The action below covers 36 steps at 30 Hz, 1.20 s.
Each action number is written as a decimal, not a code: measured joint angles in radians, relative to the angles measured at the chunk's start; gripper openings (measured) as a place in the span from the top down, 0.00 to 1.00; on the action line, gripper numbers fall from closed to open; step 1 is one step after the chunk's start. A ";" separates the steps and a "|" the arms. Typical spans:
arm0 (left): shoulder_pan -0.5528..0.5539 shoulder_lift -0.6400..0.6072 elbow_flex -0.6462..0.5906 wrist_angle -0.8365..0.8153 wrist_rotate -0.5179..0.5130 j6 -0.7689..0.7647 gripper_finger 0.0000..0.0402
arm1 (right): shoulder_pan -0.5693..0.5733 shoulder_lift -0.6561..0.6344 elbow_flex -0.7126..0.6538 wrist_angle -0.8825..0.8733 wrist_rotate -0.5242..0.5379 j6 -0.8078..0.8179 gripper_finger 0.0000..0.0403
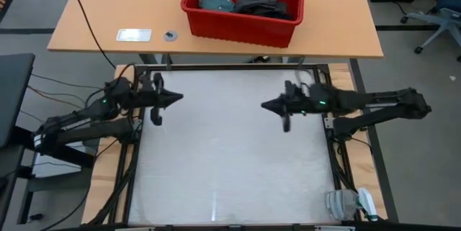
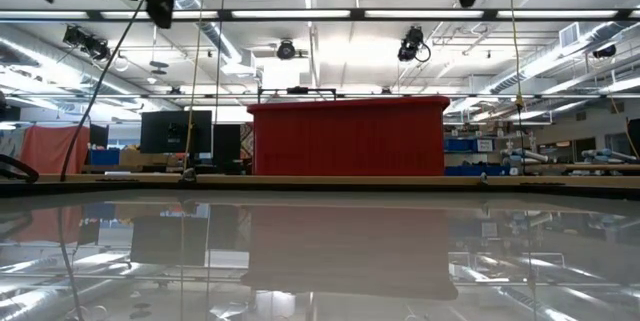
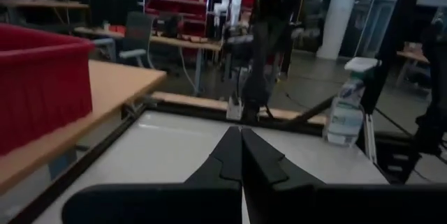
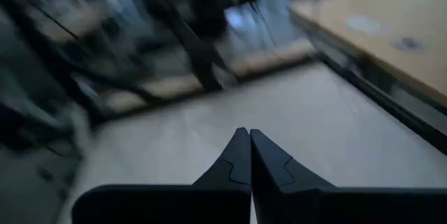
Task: Fold laundry
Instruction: Return to Home Position
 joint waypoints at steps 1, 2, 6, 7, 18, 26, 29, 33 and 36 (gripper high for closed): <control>0.000 -0.034 -0.006 -0.028 -0.009 -0.003 1.00 | 0.008 -0.043 -0.055 0.072 -0.014 0.005 1.00; -0.001 -0.065 -0.009 -0.070 -0.018 -0.003 1.00 | 0.013 -0.083 -0.106 0.112 -0.038 -0.003 1.00; -0.030 -0.164 -0.048 -0.198 -0.008 -0.090 1.00 | 0.031 -0.220 -0.288 0.112 -0.110 0.047 0.99; -0.048 -0.179 -0.070 -0.211 -0.007 -0.107 1.00 | 0.035 -0.250 -0.326 0.117 -0.107 0.074 0.99; -0.133 -0.283 -0.239 -0.211 -0.167 -0.124 1.00 | 0.042 -0.525 -0.498 0.102 0.038 -0.084 1.00; -0.088 -0.398 -0.238 -0.277 -0.167 -0.110 1.00 | -0.044 -0.652 -0.689 0.268 -0.046 -0.006 1.00; -0.077 -0.429 -0.237 -0.333 -0.167 -0.107 1.00 | -0.076 -0.669 -0.724 0.292 -0.096 0.025 1.00; -0.078 -0.470 -0.237 -0.376 -0.156 -0.121 1.00 | -0.103 -0.679 -0.744 0.286 -0.122 0.031 1.00; -0.090 -0.503 -0.237 -0.382 -0.133 -0.141 1.00 | -0.119 -0.689 -0.760 0.289 -0.141 0.036 1.00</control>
